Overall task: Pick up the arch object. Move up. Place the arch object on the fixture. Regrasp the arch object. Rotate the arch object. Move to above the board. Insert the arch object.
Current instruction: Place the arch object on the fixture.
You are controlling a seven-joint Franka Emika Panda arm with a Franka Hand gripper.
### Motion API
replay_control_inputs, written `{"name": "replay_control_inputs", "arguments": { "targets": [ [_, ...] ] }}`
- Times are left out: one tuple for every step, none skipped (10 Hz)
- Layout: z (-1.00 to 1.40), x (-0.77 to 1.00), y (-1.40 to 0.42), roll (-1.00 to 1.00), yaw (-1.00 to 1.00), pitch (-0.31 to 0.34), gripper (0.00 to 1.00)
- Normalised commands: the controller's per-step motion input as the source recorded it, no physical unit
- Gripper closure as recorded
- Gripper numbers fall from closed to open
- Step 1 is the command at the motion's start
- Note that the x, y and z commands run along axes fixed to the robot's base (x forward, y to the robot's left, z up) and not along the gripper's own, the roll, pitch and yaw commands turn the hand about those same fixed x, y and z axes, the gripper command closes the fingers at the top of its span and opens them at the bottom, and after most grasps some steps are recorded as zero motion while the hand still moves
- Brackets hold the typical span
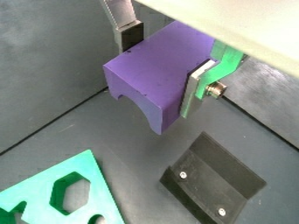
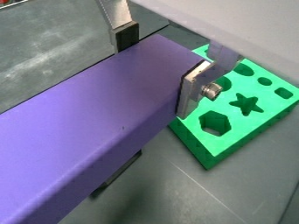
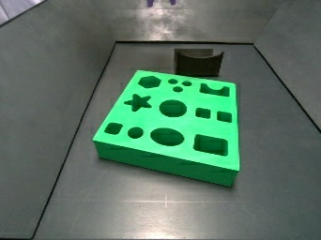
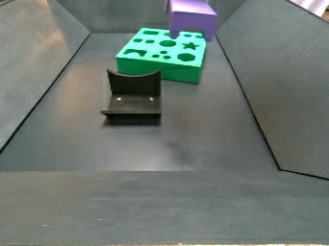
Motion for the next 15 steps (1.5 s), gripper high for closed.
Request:
{"name": "replay_control_inputs", "arguments": {
  "targets": [
    [0.03, 1.0, -0.05, 0.11, 0.04, 0.163, 1.0],
    [0.03, 1.0, -0.05, 0.13, 0.04, 0.174, 1.0],
    [0.02, 1.0, -0.04, 0.13, 0.04, 0.177, 1.0],
    [-0.26, 1.0, -0.11, -1.0, 0.0, 0.116, 1.0],
    [-0.26, 1.0, -0.1, -1.0, 0.0, 0.115, 1.0],
    [-0.18, 1.0, -0.04, -1.0, -0.02, 0.112, 1.0],
    [-0.14, 1.0, -0.04, -1.0, -0.02, 0.117, 1.0],
    [-0.11, 1.0, -0.02, -1.0, -0.03, 0.129, 1.0],
    [-0.07, 0.96, 0.0, -1.0, -0.04, 0.139, 1.0],
    [-0.04, 0.8, 0.02, -1.0, -0.05, 0.145, 1.0],
    [-0.03, 0.72, 0.02, -1.0, -0.06, 0.149, 1.0],
    [-0.01, 0.56, 0.03, -1.0, -0.07, 0.156, 1.0],
    [-0.01, 0.44, 0.03, -1.0, -0.09, 0.163, 1.0],
    [-0.01, 0.29, 0.03, -1.0, -0.11, 0.172, 1.0],
    [-0.01, 0.22, 0.03, -1.0, -0.13, 0.178, 1.0]
  ]
}}
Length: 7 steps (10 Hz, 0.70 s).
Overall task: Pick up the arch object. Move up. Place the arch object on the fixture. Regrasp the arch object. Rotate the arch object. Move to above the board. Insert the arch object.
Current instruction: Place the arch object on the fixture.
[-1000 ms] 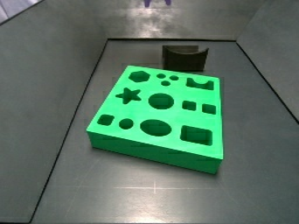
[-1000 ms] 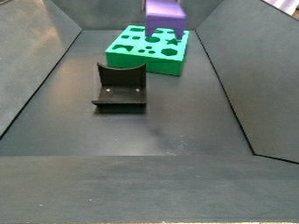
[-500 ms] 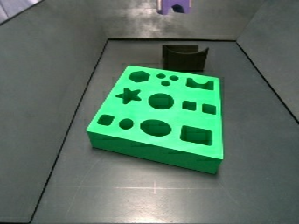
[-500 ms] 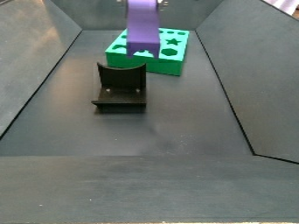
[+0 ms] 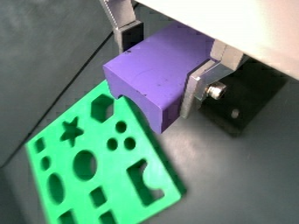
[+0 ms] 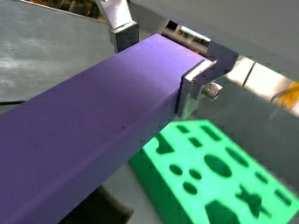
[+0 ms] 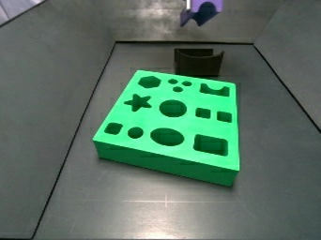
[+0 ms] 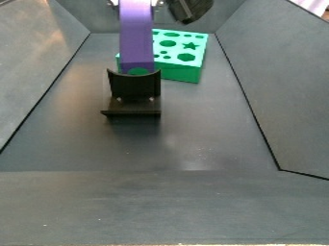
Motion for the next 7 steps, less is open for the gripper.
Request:
{"name": "replay_control_inputs", "arguments": {
  "targets": [
    [-0.01, 0.09, 0.04, -1.0, -0.18, 0.185, 1.0],
    [0.0, 0.05, 0.04, -0.91, -0.21, 0.148, 1.0],
    [-0.01, 0.05, 0.03, -0.63, -0.21, 0.085, 1.0],
    [-0.01, 0.06, 0.03, -0.49, -0.21, 0.061, 1.0],
    [0.0, 0.07, 0.02, -0.29, -0.18, 0.022, 1.0],
    [0.0, 0.06, 0.03, -0.24, -0.17, 0.0, 1.0],
    [-1.0, 0.08, 0.02, -0.22, -0.15, 0.049, 1.0]
  ]
}}
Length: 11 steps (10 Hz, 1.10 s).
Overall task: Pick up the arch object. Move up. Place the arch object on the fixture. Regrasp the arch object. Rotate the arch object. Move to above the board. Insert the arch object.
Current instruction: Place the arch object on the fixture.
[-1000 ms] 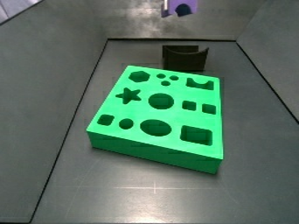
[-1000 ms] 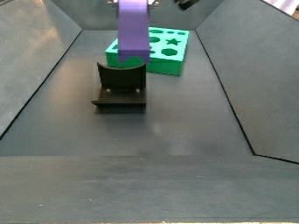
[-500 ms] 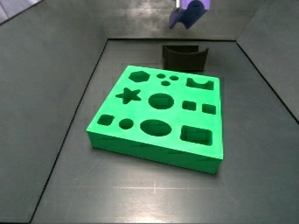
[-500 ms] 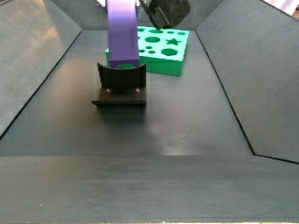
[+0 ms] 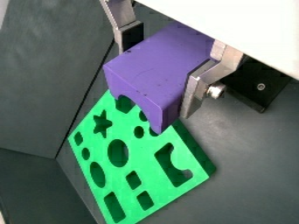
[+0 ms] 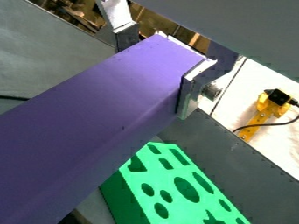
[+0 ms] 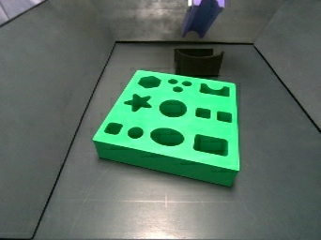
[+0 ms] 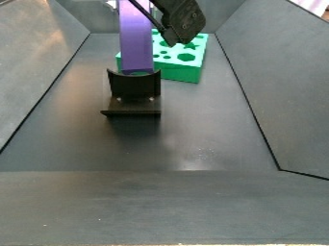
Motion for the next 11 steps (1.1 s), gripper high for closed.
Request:
{"name": "replay_control_inputs", "arguments": {
  "targets": [
    [-1.0, 0.09, 0.03, -0.2, -0.13, 0.03, 1.0],
    [-1.0, 0.11, 0.03, -0.17, -0.12, 0.001, 1.0],
    [-1.0, 0.11, 0.03, -0.11, -0.1, -0.033, 1.0],
    [-1.0, 0.11, 0.03, -0.07, -0.08, -0.051, 1.0],
    [-0.88, 0.1, 0.02, -0.06, -0.07, -0.058, 1.0],
    [-0.61, 0.09, 0.01, -0.04, -0.05, -0.059, 1.0],
    [-0.38, 0.07, 0.0, -0.04, -0.02, -0.047, 1.0],
    [-0.28, 0.04, -0.02, -0.03, -0.01, -0.045, 1.0],
    [-0.24, 0.04, -0.02, -0.03, -0.01, -0.045, 1.0],
    [-0.2, 0.03, -0.02, -0.03, 0.0, -0.041, 1.0],
    [-0.18, 0.03, -0.02, -0.04, 0.0, -0.036, 1.0]
  ]
}}
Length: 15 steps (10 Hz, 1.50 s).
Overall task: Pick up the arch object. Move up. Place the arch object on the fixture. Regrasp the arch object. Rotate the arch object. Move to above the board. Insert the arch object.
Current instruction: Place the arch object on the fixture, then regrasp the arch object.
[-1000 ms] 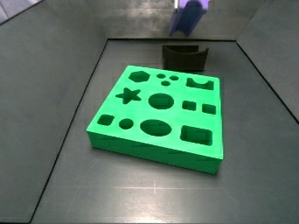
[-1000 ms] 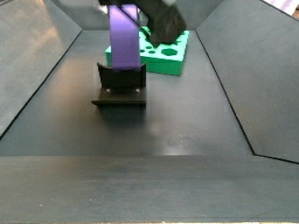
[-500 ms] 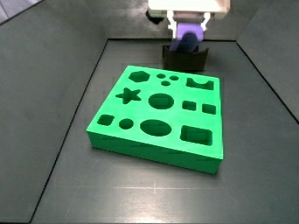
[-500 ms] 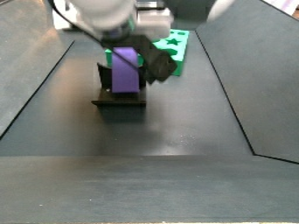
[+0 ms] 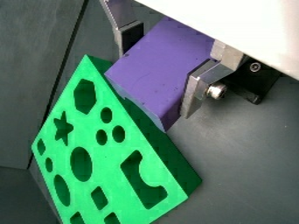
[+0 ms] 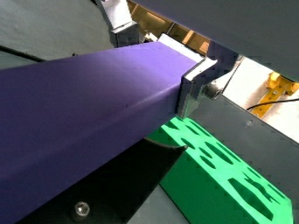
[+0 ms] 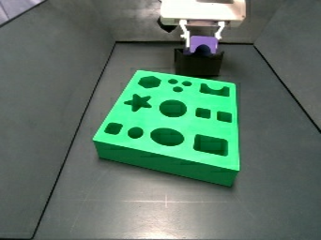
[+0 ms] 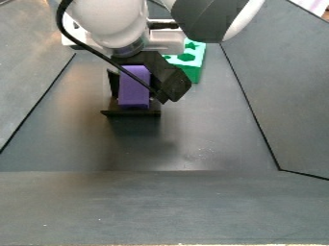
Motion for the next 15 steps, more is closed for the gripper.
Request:
{"name": "replay_control_inputs", "arguments": {
  "targets": [
    [0.0, 0.0, 0.0, 0.0, 0.0, 0.0, 0.0],
    [1.0, 0.0, 0.0, 0.0, 0.03, 0.064, 0.0],
    [1.0, -0.01, 0.0, 0.01, 0.03, 0.068, 0.0],
    [1.0, -0.02, 0.0, 0.01, 0.02, 0.064, 0.0],
    [1.0, -0.02, 0.01, 0.01, 0.01, 0.063, 0.0],
    [1.0, -0.03, 0.01, 0.01, 0.0, 0.058, 0.0],
    [0.81, -0.03, 0.01, 0.01, -0.01, 0.055, 0.0],
    [0.61, -0.03, 0.01, 0.01, -0.02, 0.05, 0.0],
    [0.48, -0.02, 0.01, 0.01, -0.02, 0.047, 0.0],
    [0.22, -0.02, 0.01, 0.01, -0.02, 0.044, 0.0],
    [0.78, 0.14, -0.69, 1.0, 0.02, 0.044, 0.0],
    [0.72, 0.14, -0.65, 1.0, 0.02, 0.044, 0.0],
    [0.64, 0.1, -0.56, 1.0, 0.02, 0.042, 0.0],
    [0.31, 0.01, -0.23, 1.0, 0.02, 0.037, 0.0],
    [0.16, 0.0, -0.12, 1.0, 0.02, 0.037, 0.0]
  ]
}}
